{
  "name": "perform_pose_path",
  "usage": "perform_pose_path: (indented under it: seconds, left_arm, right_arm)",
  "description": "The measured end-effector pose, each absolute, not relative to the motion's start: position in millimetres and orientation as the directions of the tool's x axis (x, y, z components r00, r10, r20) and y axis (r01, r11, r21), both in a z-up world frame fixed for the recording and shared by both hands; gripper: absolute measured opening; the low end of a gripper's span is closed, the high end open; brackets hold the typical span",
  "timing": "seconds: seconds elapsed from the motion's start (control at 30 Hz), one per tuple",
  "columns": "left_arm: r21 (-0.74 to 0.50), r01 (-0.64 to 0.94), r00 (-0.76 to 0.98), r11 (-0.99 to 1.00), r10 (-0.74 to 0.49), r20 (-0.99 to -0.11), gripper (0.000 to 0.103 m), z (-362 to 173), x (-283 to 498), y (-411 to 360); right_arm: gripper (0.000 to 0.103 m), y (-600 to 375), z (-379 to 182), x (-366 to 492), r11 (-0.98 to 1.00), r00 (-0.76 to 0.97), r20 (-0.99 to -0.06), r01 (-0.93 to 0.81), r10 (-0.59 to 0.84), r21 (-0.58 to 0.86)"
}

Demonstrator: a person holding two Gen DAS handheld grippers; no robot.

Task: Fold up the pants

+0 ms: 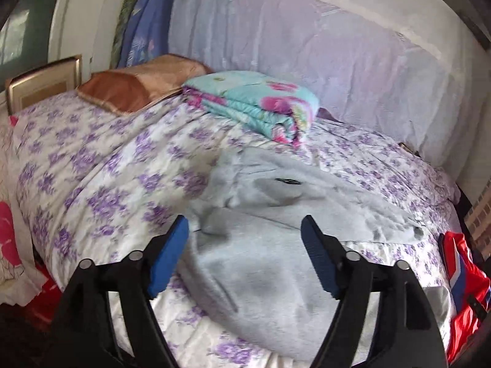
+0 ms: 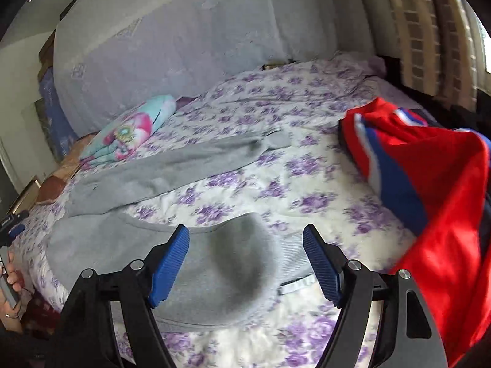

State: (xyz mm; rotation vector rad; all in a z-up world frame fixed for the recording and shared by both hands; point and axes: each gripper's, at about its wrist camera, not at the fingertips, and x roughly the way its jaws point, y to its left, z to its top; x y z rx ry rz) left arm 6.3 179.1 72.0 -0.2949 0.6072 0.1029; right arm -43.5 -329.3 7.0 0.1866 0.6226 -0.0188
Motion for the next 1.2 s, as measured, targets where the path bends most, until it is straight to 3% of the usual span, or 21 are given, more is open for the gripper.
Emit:
perform_pose_path:
  seconds: [0.07,0.13,0.2,0.27,0.4,0.47,0.6,0.73,0.97,1.0,1.03,1.07,1.1,1.13,1.2]
  left_arm:
    - [-0.163,-0.149,0.797,0.975,0.021,-0.603,0.086,60,21,157]
    - [-0.093,-0.167,0.7,0.982,0.051,-0.712,0.086,13,50,151]
    - [-0.11,-0.197,0.556,0.974,0.018,-0.831,0.084,-45,71,163]
    - [-0.008,-0.162,0.613,0.987,0.095,-0.784,0.085,-41,61,152]
    - [-0.162,-0.099,0.682,0.982,-0.052,-0.729,0.085,17,60,162]
    - [-0.197,-0.108,0.718,0.974,-0.061,-0.693,0.097,48,77,176]
    - [-0.201,-0.212,0.675,0.956,-0.006,-0.738,0.098,59,164,225]
    - [-0.229,-0.264,0.542,0.937,-0.052,-0.839,0.097,14,251,256]
    - [-0.249,-0.303,0.401,0.92,-0.114,-0.909,0.097,-41,318,251]
    - [-0.265,-0.31,0.401,0.913,-0.127,-0.907,0.094,-46,320,251]
    - [-0.275,-0.303,0.409,0.912,-0.136,-0.902,0.076,-46,320,251]
    - [-0.288,-0.282,0.422,0.915,-0.151,-0.894,0.056,-42,319,247]
    - [-0.3,-0.261,0.44,0.918,-0.163,-0.883,0.051,-36,317,244]
    - [-0.31,-0.247,0.458,0.918,-0.172,-0.872,0.044,-29,314,241]
    - [-0.324,-0.215,0.513,0.921,-0.176,-0.84,0.041,-7,301,237]
  right_arm:
    - [0.08,-328,-20,-18,0.983,0.741,-0.67,0.08,0.051,0.163]
    - [0.083,-344,-67,11,0.973,0.585,-0.811,0.184,0.004,0.138]
    - [0.088,-348,-71,3,0.976,0.646,-0.763,0.164,0.003,0.143]
    - [0.088,-340,-65,4,0.981,0.615,-0.788,0.163,-0.017,0.106]
    - [0.089,-314,-2,14,0.995,0.723,-0.69,0.022,0.049,0.094]
    - [0.095,-289,32,39,0.996,0.761,-0.643,-0.08,0.079,0.028]
    - [0.096,-224,63,137,0.949,0.763,-0.636,-0.273,0.113,-0.159]
    - [0.095,-169,40,258,0.883,0.66,-0.744,-0.404,0.101,-0.239]
    - [0.093,-121,-44,389,0.817,0.492,-0.871,-0.505,0.007,-0.279]
    - [0.084,-120,-57,398,0.817,0.468,-0.884,-0.502,-0.017,-0.282]
    - [0.075,-121,-66,405,0.828,0.422,-0.907,-0.51,0.004,-0.234]
    - [0.049,-123,-63,404,0.837,0.406,-0.912,-0.519,0.061,-0.175]
    - [0.018,-120,-57,400,0.832,0.413,-0.907,-0.531,0.088,-0.161]
    - [0.016,-116,-49,392,0.822,0.426,-0.9,-0.543,0.09,-0.175]
    - [0.011,-109,-27,365,0.796,0.498,-0.864,-0.55,0.071,-0.252]
